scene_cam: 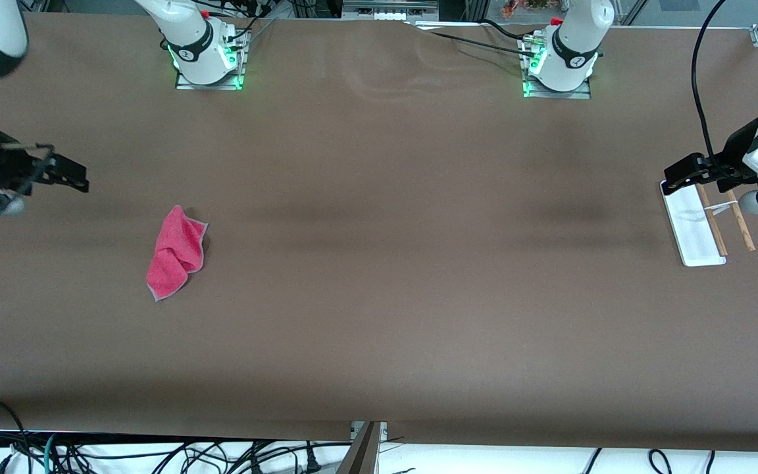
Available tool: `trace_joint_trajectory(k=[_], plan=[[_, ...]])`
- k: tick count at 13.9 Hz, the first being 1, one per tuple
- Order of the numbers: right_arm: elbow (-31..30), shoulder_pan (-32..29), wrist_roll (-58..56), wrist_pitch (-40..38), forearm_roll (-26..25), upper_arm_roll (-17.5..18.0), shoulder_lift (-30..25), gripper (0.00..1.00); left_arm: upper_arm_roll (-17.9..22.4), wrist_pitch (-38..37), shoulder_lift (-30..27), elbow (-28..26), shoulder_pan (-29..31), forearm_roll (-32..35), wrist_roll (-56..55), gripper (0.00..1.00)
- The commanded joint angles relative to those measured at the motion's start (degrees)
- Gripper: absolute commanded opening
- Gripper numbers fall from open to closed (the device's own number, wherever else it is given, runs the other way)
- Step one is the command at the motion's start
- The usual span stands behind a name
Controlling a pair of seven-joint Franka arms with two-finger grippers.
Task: Pass towel and hang on rack
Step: 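Move the right gripper toward the pink towel, then lower the right gripper onto the pink towel and close it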
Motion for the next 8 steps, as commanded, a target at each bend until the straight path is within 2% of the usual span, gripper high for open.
trace_joint_trajectory(k=[1,8], plan=[[1.23,0.30,-2.80,3.74,0.76,-0.06,5.61,1.00,0.02,-1.68,0.79,1.87,-0.06,1.10,0.09,1.00],[1.23,-2.16,-29.34,18.86,1.28,-0.24,18.71,1.00,0.02,-1.69,0.79,1.87,-0.06,1.10,0.09,1.00]])
